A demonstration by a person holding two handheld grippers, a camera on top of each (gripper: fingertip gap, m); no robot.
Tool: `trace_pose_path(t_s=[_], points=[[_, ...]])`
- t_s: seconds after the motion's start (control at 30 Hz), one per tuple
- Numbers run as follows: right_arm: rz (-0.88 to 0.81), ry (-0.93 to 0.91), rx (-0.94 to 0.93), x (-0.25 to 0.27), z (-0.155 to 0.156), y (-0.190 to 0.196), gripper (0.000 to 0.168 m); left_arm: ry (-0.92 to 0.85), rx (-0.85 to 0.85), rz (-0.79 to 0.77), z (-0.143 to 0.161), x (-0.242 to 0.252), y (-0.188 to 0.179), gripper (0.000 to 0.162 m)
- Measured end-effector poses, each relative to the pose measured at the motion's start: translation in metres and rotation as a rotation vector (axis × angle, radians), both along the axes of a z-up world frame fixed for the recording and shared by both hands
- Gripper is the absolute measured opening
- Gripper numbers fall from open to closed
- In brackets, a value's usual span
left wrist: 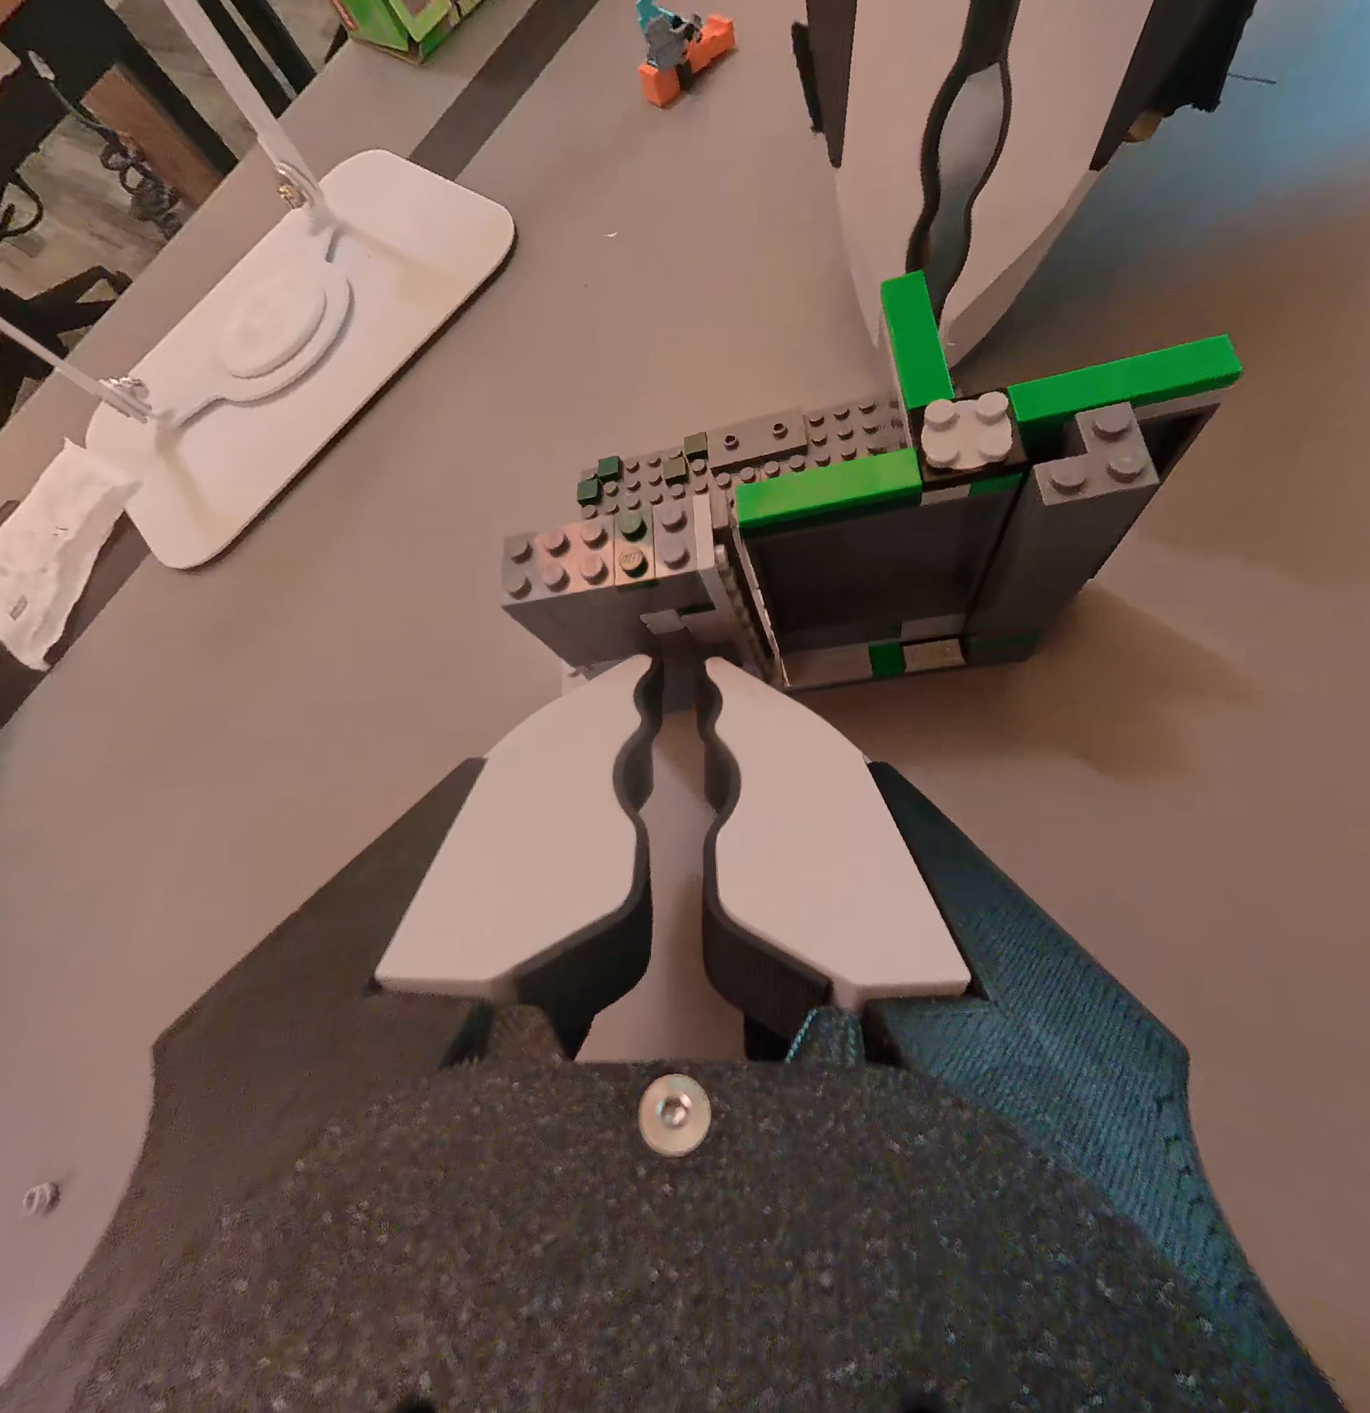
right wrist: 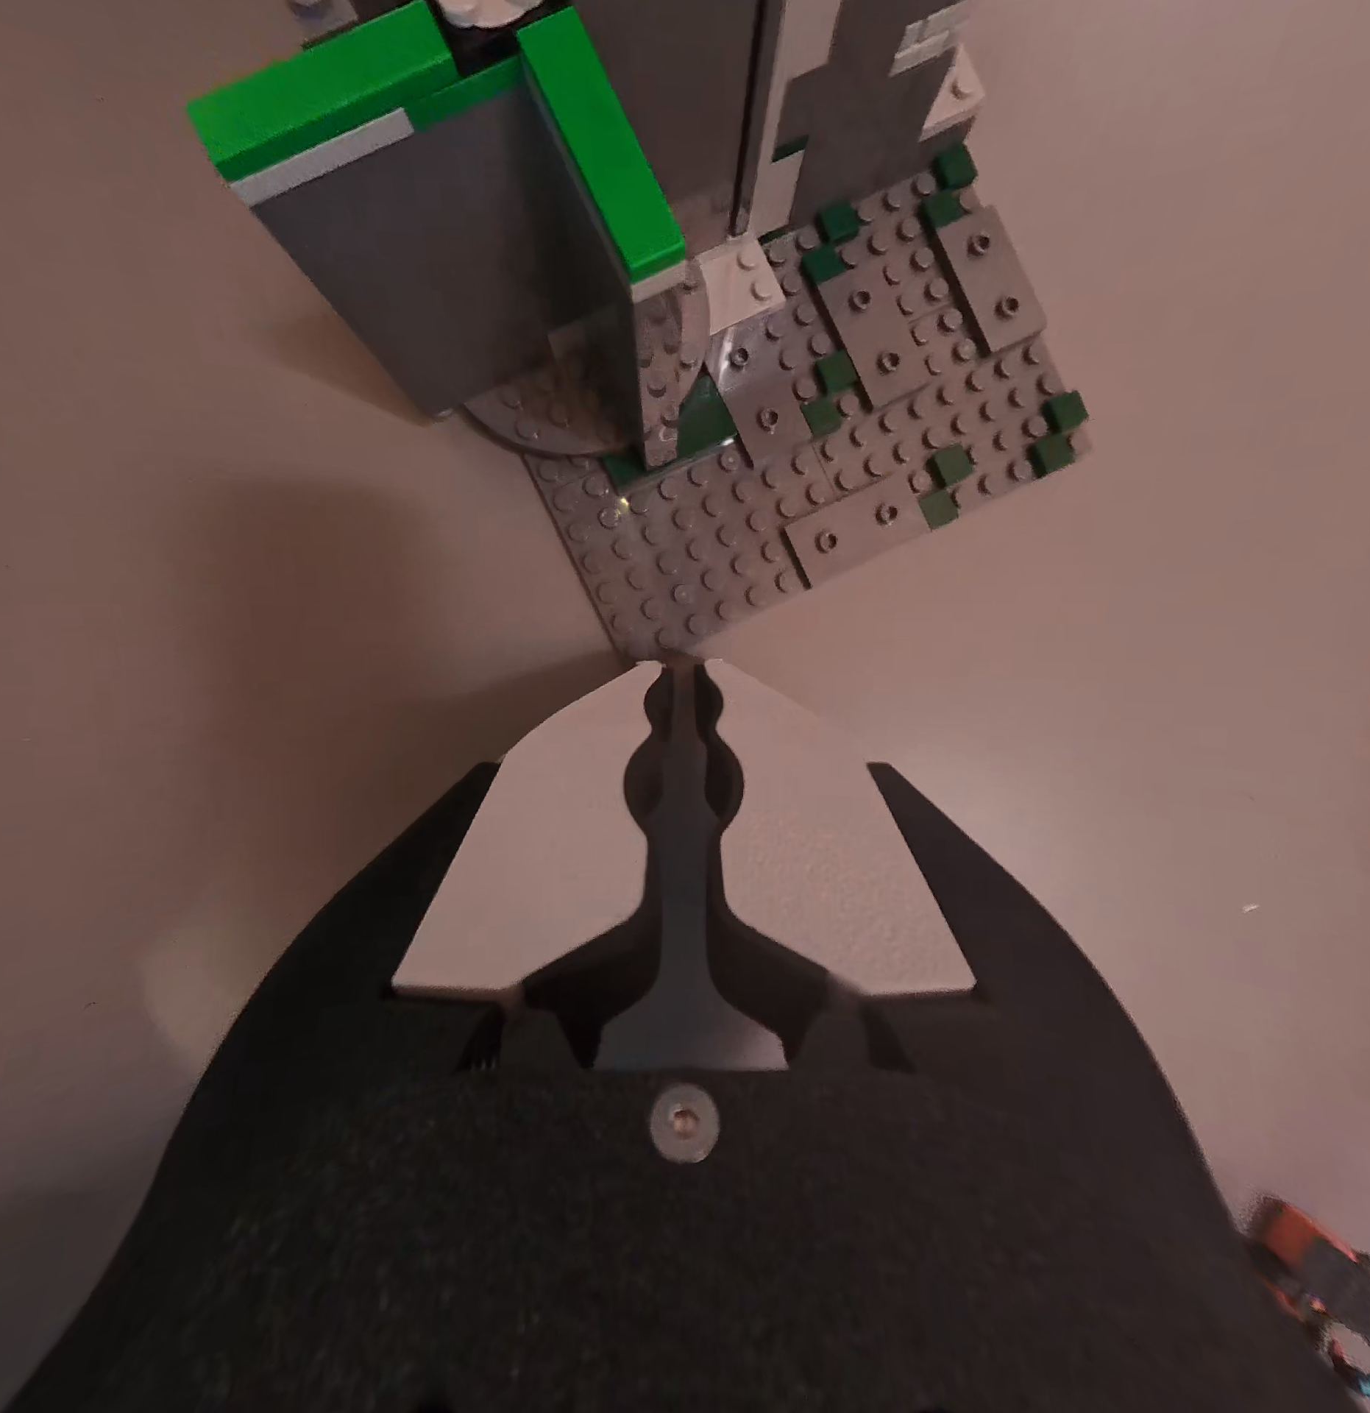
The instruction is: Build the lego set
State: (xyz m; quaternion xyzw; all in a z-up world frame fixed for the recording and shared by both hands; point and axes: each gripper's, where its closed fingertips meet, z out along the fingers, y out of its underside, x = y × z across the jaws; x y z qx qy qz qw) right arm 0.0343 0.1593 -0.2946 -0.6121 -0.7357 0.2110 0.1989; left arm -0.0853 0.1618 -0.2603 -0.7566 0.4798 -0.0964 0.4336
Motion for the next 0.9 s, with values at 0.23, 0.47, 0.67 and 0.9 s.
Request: trace_pose_path(t_s=[0.23,0.47,0.67,0.9], points=[[0.029,-0.017,0.049,-0.007,0.000,-0.025,0.006,0.012,0.010,-0.100,0.001,0.008,0.013,0.006],[-0.011,0.010,0.147,-0.028,0.003,-0.051,0.006,0.008,0.020,-0.232,0.001,0.028,0.044,0.006],[-0.043,0.077,0.162,-0.035,0.018,-0.051,0.011,-0.054,0.027,-0.174,0.016,0.007,0.067,0.008],[-0.115,0.149,0.178,-0.025,0.057,0.038,0.040,-0.139,-0.011,-0.196,0.030,-0.025,0.001,0.009]])
